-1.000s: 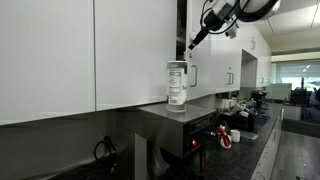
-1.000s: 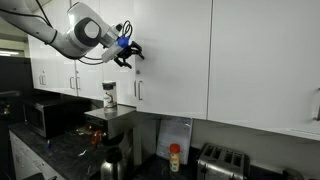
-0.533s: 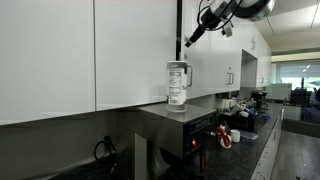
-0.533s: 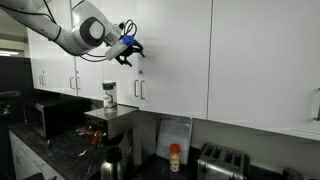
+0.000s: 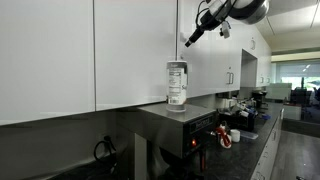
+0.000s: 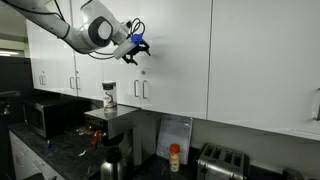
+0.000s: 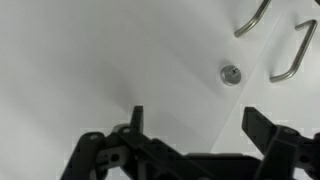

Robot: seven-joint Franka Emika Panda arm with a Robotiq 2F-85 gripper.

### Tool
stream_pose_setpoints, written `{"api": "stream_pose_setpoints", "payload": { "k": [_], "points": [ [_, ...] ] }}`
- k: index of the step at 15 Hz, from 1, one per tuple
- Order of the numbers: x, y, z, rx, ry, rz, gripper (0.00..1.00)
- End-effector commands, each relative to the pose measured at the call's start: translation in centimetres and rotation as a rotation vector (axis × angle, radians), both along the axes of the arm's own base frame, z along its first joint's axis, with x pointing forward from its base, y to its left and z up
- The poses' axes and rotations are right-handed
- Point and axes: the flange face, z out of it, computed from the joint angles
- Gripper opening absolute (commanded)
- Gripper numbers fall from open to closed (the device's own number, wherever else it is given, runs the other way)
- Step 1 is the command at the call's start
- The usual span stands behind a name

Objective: Open the right cabinet door and take out the sugar bottle, the close the door

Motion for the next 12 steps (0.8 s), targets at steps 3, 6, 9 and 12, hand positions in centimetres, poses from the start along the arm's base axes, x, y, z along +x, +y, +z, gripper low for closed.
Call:
{"api": "stream_pose_setpoints", "payload": {
  "k": [3, 6, 9, 12],
  "points": [
    [4.0, -0.7, -0.1, -0.016, -0.007, 0.019, 1.00],
    [4.6, -0.9, -0.2, -0.004, -0.003, 0.030, 1.00],
    [4.5, -1.3, -0.2, 0.006, 0.000, 0.033, 1.00],
    [3.6, -2.0, -0.6, 0.006, 0.023, -0.040, 1.00]
  ]
}}
